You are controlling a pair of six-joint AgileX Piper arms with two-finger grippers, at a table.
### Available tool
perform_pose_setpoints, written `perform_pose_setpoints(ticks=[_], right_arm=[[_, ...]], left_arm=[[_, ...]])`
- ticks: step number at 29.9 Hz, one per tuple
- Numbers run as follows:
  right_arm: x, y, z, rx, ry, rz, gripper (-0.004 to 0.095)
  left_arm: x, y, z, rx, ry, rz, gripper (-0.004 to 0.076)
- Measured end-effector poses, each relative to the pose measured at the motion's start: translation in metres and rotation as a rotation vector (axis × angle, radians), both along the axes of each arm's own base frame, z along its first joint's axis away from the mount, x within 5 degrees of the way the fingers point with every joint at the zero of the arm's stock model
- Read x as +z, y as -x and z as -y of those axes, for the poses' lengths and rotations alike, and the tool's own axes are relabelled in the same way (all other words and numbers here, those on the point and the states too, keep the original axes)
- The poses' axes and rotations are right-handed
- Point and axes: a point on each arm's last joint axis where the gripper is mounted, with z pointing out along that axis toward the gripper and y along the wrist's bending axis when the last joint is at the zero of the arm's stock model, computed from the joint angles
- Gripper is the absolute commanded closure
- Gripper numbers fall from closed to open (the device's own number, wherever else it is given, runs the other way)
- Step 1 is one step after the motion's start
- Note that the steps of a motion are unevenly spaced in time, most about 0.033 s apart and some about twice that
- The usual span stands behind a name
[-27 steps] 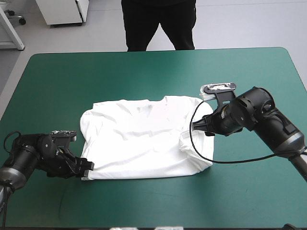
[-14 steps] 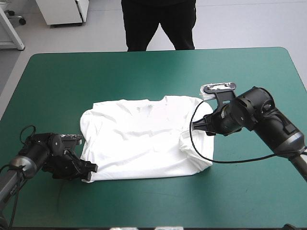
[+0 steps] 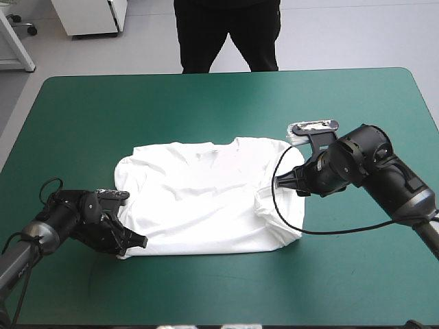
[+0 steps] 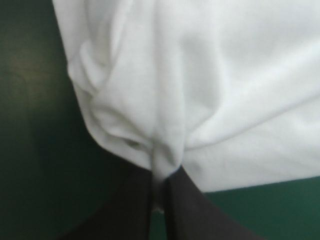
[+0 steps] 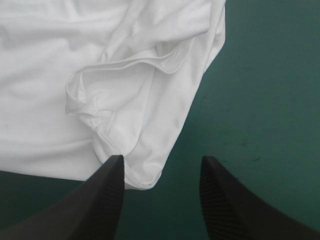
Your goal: Fold the cloth
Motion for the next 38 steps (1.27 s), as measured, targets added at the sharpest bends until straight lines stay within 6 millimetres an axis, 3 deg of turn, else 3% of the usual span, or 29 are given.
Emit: perform_pose_setpoints(ticks=[5, 13, 25, 29, 32, 34, 38], right_arm=[[-0.012, 0.004, -0.003, 0.003, -0.016, -0.072, 0.0341], [-0.069, 0.009, -0.006, 0.008, 0.039, -0.236, 0.0336], [-0.144, -0.002, -0.018, -0.021, 0.036, -0.34, 0.0336], [-0.157, -0.001, -0.019, -0.035, 0.027, -0.358, 0.0352], [-0.157, -0.001, -0.019, -0.037, 0.02, -0.358, 0.0418], [-0.157, -0.001, -0.02, -0.041, 0.011, -0.36, 0.0528], [-0.157, -0.001, -0.023, -0.052, -0.021, -0.365, 0.0853]], left_arm=[[0.0, 0.0, 0.0, -0.001, -0.002, 0.001, 0.0733], [0.0, 0.0, 0.0, -0.015, -0.003, 0.003, 0.0733], [0.0, 0.0, 0.0, -0.045, -0.004, 0.007, 0.0733], [0.0, 0.0, 0.0, -0.048, -0.005, 0.007, 0.0733], [0.0, 0.0, 0.0, -0.052, -0.005, 0.009, 0.0733], [0.0, 0.0, 0.0, -0.052, -0.005, 0.009, 0.0733], [0.0, 0.0, 0.0, -0.053, -0.005, 0.009, 0.0733]])
